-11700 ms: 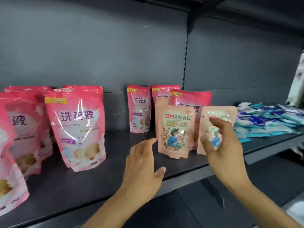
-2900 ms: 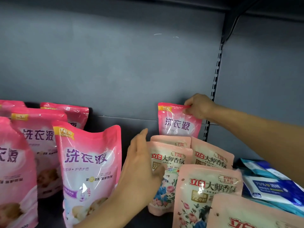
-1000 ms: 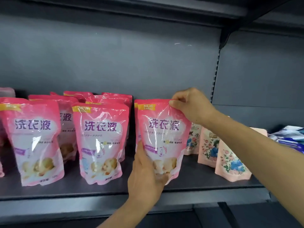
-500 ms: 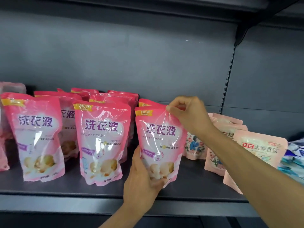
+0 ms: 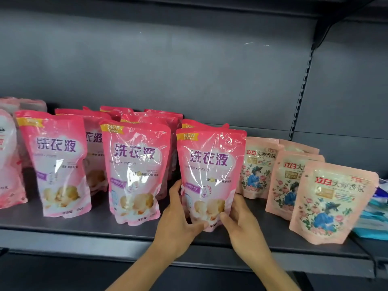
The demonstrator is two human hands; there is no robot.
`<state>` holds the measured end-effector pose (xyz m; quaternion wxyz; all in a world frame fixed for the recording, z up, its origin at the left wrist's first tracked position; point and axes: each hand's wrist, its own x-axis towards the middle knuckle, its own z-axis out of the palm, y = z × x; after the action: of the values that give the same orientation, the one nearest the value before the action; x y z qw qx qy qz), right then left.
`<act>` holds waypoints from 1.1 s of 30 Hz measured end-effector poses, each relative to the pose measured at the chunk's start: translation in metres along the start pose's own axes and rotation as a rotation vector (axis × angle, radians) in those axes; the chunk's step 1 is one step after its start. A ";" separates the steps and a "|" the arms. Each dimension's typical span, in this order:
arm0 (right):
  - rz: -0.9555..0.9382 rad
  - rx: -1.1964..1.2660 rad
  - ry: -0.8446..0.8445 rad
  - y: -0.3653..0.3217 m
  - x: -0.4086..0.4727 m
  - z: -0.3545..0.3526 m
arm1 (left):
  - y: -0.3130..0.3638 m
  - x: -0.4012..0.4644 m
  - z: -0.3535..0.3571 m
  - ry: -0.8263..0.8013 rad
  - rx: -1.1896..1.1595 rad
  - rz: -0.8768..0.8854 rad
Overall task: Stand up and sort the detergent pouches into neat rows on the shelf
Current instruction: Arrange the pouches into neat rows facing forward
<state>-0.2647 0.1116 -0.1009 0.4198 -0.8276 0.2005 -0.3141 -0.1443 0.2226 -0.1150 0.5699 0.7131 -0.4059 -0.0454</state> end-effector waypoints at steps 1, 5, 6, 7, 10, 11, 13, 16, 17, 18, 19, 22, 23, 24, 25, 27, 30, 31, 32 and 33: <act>-0.007 -0.061 0.011 0.000 0.000 0.003 | -0.001 0.000 0.000 0.008 0.003 -0.003; 0.015 -0.212 0.057 0.005 0.006 0.011 | -0.003 -0.001 0.000 0.038 0.029 -0.003; 0.033 -0.239 0.065 0.006 0.007 0.014 | -0.003 -0.002 0.000 0.044 0.036 -0.007; 0.047 -0.264 0.075 0.007 0.008 0.015 | -0.003 -0.002 0.000 0.051 0.040 -0.010; 0.055 -0.297 0.105 0.006 0.008 0.017 | -0.001 -0.003 0.000 0.066 0.053 -0.005; 0.055 -0.293 0.112 0.006 0.008 0.017 | -0.001 -0.003 0.000 0.068 0.055 -0.006; 0.058 -0.295 0.122 0.005 0.007 0.017 | -0.001 -0.004 0.000 0.069 0.055 -0.005; 0.055 -0.314 0.137 0.004 0.008 0.017 | -0.002 -0.003 0.000 0.063 0.073 0.003; 0.056 -0.321 0.141 0.003 0.007 0.018 | -0.002 -0.003 0.000 0.063 0.074 0.003; 0.059 -0.330 0.142 0.004 0.007 0.018 | -0.002 -0.003 0.000 0.062 0.073 0.004; 0.061 -0.343 0.143 0.004 0.007 0.018 | -0.001 -0.003 0.000 0.061 0.071 0.003; 0.058 -0.344 0.140 0.004 0.005 0.019 | -0.001 -0.003 0.000 0.055 0.064 0.008; 0.054 -0.323 0.138 0.003 0.004 0.018 | 0.001 -0.004 0.000 0.058 0.059 0.008; 0.048 -0.287 0.140 0.001 0.002 0.016 | 0.002 -0.006 0.000 0.069 0.049 0.014; 0.039 -0.242 0.145 -0.002 -0.002 0.013 | 0.004 -0.010 0.000 0.085 0.047 0.026; 0.030 -0.163 0.175 -0.007 -0.012 0.006 | 0.009 -0.022 0.000 0.121 0.087 0.069; -0.024 -0.151 0.306 -0.017 -0.036 -0.013 | 0.013 -0.044 0.004 0.192 0.158 0.222; -0.054 -0.150 0.359 -0.020 -0.045 -0.022 | 0.015 -0.049 0.006 0.207 0.169 0.280; -0.077 -0.147 0.412 -0.025 -0.054 -0.032 | 0.019 -0.053 0.009 0.208 0.176 0.335; -0.089 -0.144 0.465 -0.029 -0.062 -0.044 | 0.023 -0.055 0.013 0.193 0.175 0.380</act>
<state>-0.3377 0.1398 -0.0794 0.2880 -0.7689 0.2771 -0.4990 -0.1997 0.2471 -0.1222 0.5403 0.6715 -0.4789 0.1667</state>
